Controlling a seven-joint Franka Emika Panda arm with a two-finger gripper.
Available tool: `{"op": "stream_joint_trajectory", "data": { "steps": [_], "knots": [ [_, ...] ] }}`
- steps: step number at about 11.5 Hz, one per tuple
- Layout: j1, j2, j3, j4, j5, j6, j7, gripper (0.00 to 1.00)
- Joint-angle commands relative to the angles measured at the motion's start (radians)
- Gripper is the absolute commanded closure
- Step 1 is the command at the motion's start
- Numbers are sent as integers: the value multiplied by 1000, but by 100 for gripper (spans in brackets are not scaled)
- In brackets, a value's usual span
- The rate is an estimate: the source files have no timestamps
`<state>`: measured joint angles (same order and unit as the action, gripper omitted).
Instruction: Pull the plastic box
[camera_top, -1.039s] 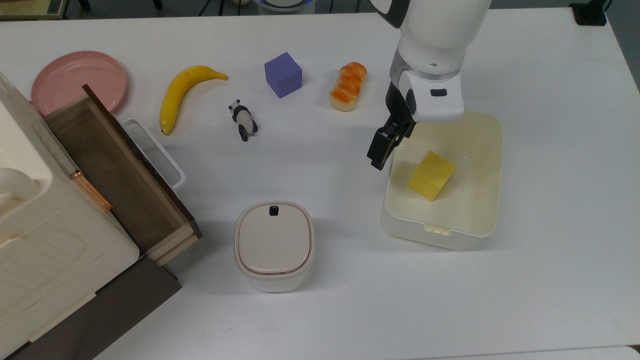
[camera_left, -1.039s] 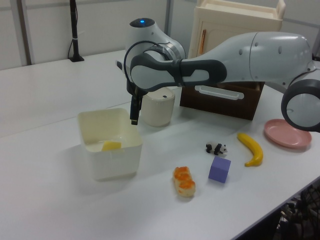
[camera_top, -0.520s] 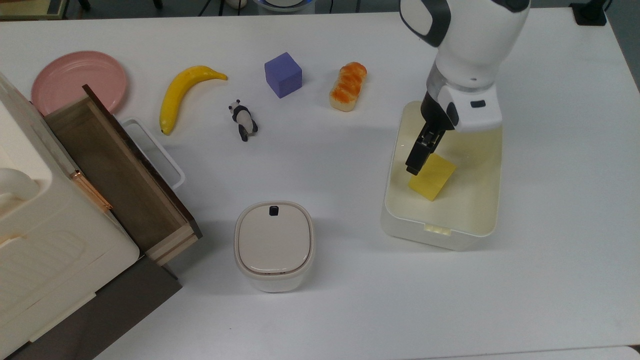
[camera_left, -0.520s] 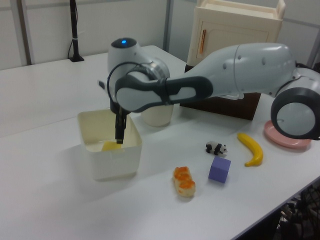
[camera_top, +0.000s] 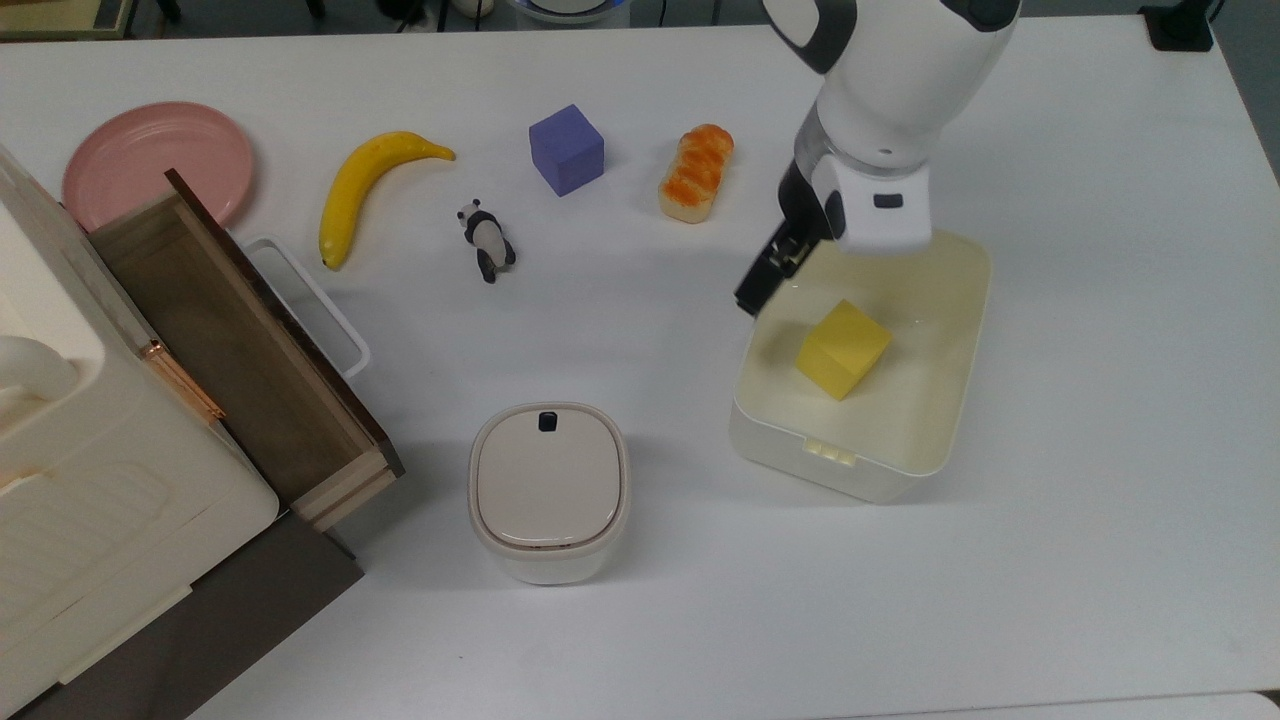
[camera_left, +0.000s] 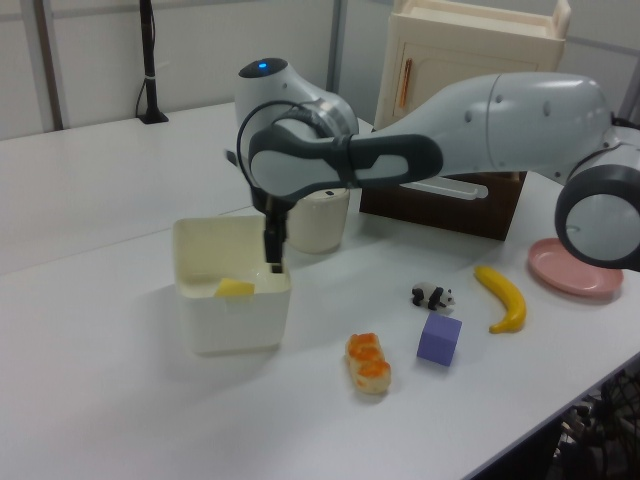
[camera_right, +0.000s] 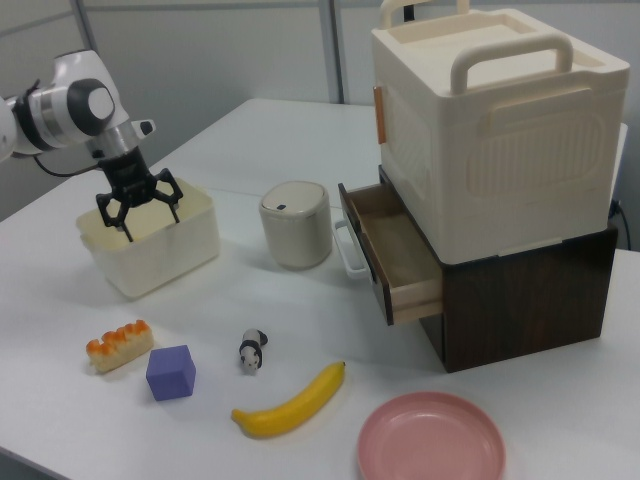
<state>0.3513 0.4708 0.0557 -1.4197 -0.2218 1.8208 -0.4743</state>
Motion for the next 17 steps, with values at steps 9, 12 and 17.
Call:
{"op": "stream_joint_trajectory", "data": {
  "steps": [9, 12, 17],
  "knots": [
    [21, -127, 1, -59, 47, -141, 301, 0],
    [-38, -178, -4, -54, 47, -143, 406, 0],
    [-335, -264, -4, -56, 134, -152, 562, 0]
  ]
}}
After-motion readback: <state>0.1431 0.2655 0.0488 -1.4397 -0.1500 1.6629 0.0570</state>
